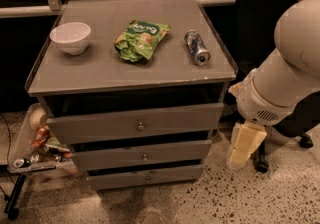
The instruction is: Open bottom drawer
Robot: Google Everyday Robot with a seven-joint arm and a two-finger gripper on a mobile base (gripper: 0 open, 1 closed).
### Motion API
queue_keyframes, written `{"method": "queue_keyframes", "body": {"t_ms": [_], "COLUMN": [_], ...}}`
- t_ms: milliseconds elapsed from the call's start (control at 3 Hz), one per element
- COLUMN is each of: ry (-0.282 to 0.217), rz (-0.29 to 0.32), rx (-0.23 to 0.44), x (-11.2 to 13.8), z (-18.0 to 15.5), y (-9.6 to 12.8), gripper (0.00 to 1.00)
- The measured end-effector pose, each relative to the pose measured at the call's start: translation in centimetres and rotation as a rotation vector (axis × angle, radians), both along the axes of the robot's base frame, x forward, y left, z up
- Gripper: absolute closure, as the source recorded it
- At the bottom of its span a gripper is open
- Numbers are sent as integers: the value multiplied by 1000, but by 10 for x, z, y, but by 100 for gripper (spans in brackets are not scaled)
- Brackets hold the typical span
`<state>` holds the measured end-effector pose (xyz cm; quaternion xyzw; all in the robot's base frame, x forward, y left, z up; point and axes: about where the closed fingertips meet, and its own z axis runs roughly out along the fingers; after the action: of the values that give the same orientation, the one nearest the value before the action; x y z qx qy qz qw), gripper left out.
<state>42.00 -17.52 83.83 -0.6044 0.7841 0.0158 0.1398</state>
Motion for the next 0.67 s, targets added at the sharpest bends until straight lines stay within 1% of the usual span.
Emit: {"method": "queue_keyframes", "body": {"t_ms": [333, 667], "ry": [-2, 10], "rz": [0, -6], "rx": [0, 16], "x": [0, -2], "z": [1, -5], "y": [0, 3], "gripper": [0, 0]}}
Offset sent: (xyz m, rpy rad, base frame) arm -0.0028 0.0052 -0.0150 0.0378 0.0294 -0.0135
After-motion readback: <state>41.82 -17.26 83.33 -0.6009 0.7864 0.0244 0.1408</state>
